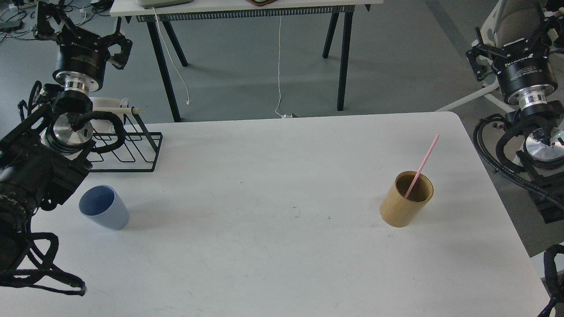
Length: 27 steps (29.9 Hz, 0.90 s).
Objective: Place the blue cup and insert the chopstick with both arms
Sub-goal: 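Raise the left arm and swing the left gripper toward the blue cup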
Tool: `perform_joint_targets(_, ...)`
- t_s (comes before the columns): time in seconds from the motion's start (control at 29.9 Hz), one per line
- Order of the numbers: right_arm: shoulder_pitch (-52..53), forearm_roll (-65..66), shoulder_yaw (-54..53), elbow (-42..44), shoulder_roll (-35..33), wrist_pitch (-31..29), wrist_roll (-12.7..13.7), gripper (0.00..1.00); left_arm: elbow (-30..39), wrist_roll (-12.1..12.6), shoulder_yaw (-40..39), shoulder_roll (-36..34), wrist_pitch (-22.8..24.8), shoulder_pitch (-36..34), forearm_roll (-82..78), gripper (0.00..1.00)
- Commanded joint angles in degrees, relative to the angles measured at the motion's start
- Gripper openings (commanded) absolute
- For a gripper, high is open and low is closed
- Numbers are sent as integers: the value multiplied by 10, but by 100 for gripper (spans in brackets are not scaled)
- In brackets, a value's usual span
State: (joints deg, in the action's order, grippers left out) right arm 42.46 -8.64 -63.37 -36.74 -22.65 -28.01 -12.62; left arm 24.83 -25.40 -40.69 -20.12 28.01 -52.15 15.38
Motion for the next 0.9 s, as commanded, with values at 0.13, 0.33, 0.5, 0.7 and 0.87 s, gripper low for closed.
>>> perform_joint_targets(0.13, 0, 0, -1, -1, 2, 0, -1, 99, 1, 2, -17, -14, 0, 5, -1, 99)
perform_joint_targets(0.33, 0, -1, -1, -1, -3, 0, -1, 99, 51, 4, 15, -81, 0, 15, -8, 99)
perform_joint_targets(0.5, -5, -1, 1, -1, -9, 0, -1, 99, 182, 2, 104, -189, 0, 10, -64, 99)
perform_joint_targets(0.7, -13, -1, -3, -3, -9, 0, -1, 99, 337, 3, 108, -303, 0, 11, -262, 99)
perform_joint_targets(0.87, -15, 0, 1, 3, -8, 0, -2, 99, 401, 3, 108, -369, 0, 14, -392, 98)
